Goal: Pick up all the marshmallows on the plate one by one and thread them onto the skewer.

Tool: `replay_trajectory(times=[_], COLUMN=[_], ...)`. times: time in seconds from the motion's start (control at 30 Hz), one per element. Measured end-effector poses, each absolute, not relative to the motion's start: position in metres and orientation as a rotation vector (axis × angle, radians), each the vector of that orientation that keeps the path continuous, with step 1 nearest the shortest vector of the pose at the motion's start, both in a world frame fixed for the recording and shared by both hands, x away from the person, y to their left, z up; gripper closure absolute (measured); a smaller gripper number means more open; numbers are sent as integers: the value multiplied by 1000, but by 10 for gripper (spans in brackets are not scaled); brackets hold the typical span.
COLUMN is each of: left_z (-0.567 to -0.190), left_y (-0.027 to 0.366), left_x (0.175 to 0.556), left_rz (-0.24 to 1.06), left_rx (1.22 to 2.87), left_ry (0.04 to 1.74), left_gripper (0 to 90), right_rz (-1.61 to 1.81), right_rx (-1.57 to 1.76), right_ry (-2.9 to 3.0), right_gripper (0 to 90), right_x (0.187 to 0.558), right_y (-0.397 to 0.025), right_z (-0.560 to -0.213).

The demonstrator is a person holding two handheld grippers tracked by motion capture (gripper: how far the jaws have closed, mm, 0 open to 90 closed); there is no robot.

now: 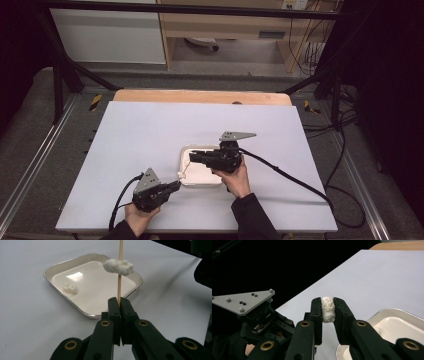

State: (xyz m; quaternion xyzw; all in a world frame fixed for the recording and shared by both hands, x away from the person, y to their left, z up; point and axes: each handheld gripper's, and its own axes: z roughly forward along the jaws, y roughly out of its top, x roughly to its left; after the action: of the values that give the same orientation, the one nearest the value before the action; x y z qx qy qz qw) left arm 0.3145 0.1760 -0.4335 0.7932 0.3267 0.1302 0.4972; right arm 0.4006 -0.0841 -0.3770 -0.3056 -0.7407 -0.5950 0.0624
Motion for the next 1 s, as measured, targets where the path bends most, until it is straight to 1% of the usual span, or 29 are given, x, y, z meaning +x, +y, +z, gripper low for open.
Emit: replay_trajectory(times=[0.13, 0.2, 0.27, 0.43, 0.6, 0.67, 1.0], left_z=[-433, -431, -427, -431, -431, -431, -431], left_y=[176, 176, 175, 177, 176, 177, 186], left_x=[314, 314, 314, 316, 316, 316, 319], left_rz=[317, 316, 322, 318, 320, 324, 314], left_rx=[1920, 1891, 1874, 1891, 1888, 1893, 1897], left_ry=[791, 779, 773, 795, 786, 789, 812], left_gripper=[888, 888, 889, 888, 887, 887, 886], right_rz=[-1795, -1781, -1706, -1697, -1700, -1720, -1729], right_rx=[-923, -912, -883, -866, -874, -878, -870], right_ry=[-2235, -2240, -2246, -2239, -2247, -2265, -2513], right_gripper=[793, 795, 791, 785, 767, 690, 381], right_x=[400, 399, 398, 396, 395, 394, 388], right_y=[-83, -81, -74, -65, -66, -67, -83], right_z=[-379, -381, -389, -405, -403, -401, -384])
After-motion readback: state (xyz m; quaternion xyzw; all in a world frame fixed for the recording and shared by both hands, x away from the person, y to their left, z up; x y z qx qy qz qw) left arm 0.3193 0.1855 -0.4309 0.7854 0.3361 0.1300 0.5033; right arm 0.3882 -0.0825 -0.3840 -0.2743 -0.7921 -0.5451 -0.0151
